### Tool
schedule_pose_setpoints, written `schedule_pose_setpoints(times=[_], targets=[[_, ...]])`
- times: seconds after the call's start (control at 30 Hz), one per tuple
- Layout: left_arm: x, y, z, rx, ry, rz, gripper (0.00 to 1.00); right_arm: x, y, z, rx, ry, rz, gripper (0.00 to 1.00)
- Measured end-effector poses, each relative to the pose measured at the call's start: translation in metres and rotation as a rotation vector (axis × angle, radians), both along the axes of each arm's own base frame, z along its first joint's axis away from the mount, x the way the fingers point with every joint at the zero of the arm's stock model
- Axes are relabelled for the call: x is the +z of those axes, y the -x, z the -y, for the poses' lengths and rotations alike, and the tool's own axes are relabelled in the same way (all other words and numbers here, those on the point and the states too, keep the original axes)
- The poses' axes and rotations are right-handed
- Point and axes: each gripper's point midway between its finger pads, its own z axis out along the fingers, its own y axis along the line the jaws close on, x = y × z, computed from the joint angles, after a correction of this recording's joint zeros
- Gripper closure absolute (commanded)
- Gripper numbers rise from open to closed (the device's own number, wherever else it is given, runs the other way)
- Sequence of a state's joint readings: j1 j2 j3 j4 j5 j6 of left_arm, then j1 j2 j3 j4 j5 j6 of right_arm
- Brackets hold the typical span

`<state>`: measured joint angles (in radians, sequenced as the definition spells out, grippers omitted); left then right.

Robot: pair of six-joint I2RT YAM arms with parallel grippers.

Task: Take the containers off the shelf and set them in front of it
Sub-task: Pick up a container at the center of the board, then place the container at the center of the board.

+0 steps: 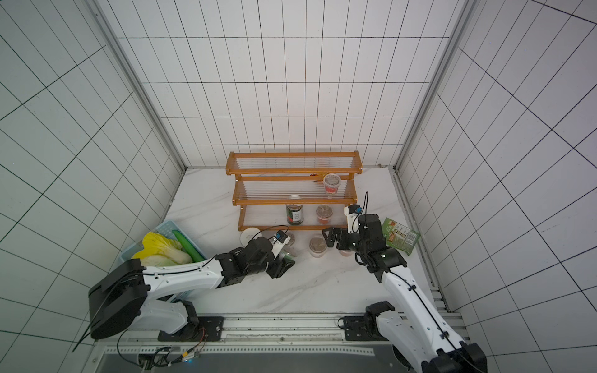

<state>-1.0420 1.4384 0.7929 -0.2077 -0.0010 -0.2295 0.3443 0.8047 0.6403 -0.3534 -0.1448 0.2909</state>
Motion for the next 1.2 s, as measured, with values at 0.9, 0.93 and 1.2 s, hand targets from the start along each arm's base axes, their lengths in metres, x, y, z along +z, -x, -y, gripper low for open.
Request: schedule_pose_setpoints(times=[0.9, 0.93, 1.2], targets=[[0.075, 0.001, -0.011, 0.028, 0.305, 0.253, 0.38, 0.022, 0.076, -0.141, 0.597, -0.565, -0.218, 0.01], [0.077, 0.000, -0.010, 0.028, 0.308, 0.255, 0.38, 0.025, 0.077, -0.143, 0.609, -0.573, -0.212, 0.01], [0.102, -0.005, -0.001, 0.027, 0.348, 0.287, 0.37, 0.031, 0.091, -0.157, 0.698, -0.592, -0.233, 0.01]])
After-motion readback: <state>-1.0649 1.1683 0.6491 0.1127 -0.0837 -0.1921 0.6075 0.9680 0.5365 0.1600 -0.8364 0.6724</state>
